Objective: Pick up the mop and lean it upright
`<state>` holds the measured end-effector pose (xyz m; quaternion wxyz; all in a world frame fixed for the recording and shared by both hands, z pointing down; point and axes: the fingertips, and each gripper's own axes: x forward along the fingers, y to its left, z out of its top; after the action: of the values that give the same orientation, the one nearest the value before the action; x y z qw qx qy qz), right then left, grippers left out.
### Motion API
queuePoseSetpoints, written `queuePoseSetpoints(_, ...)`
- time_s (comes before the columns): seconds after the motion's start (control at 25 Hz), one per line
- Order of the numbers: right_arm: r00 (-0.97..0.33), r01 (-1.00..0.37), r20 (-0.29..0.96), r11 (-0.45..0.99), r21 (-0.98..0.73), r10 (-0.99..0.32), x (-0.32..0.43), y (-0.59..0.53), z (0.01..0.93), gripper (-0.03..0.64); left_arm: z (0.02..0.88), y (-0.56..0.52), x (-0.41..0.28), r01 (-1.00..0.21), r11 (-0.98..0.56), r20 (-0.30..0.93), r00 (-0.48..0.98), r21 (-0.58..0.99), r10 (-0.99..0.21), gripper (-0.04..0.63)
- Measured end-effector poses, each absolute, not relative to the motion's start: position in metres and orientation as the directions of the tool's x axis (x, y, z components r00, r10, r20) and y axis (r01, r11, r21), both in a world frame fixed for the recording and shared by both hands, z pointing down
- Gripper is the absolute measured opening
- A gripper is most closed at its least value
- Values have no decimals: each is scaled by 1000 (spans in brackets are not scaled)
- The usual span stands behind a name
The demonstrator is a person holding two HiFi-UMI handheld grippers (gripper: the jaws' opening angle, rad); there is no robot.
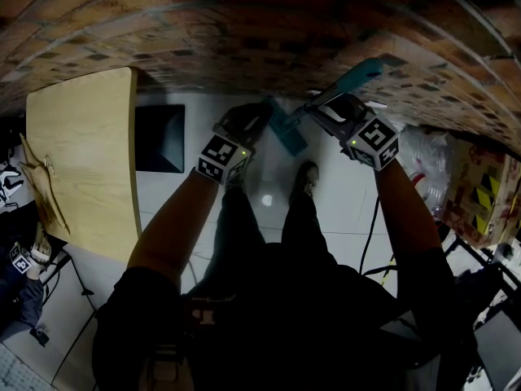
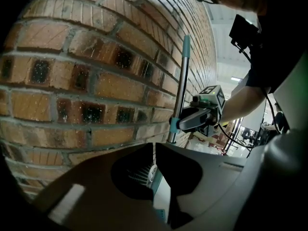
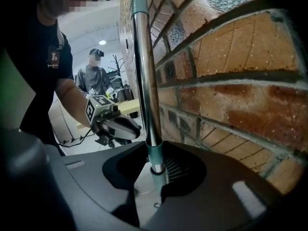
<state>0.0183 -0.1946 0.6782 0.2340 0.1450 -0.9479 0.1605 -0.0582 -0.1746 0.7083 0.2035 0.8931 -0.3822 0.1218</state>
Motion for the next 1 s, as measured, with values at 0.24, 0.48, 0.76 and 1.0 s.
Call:
queuePoseSetpoints(0.24, -835, -409, 495, 873, -267, -240, 21, -213, 686, 124, 711, -173, -58, -731, -626, 378, 680, 272, -629, 15)
queuePoseSetpoints(0.48, -807, -495, 511, 810, -313, -296, 29, -228, 690, 137, 709, -172, -55, -729, -623, 385, 682, 285, -622, 14)
queuePoseSetpoints(0.76, -781, -547, 532, 770, -328, -328, 27, -233, 692, 141, 709, -171, -51, -725, -631, 384, 685, 275, -619, 14)
queuePoseSetpoints(1.0, -771, -559, 542, 762, -326, -334, 31, -231, 695, 177, 712, -165, -49, -717, -639, 398, 692, 280, -602, 14)
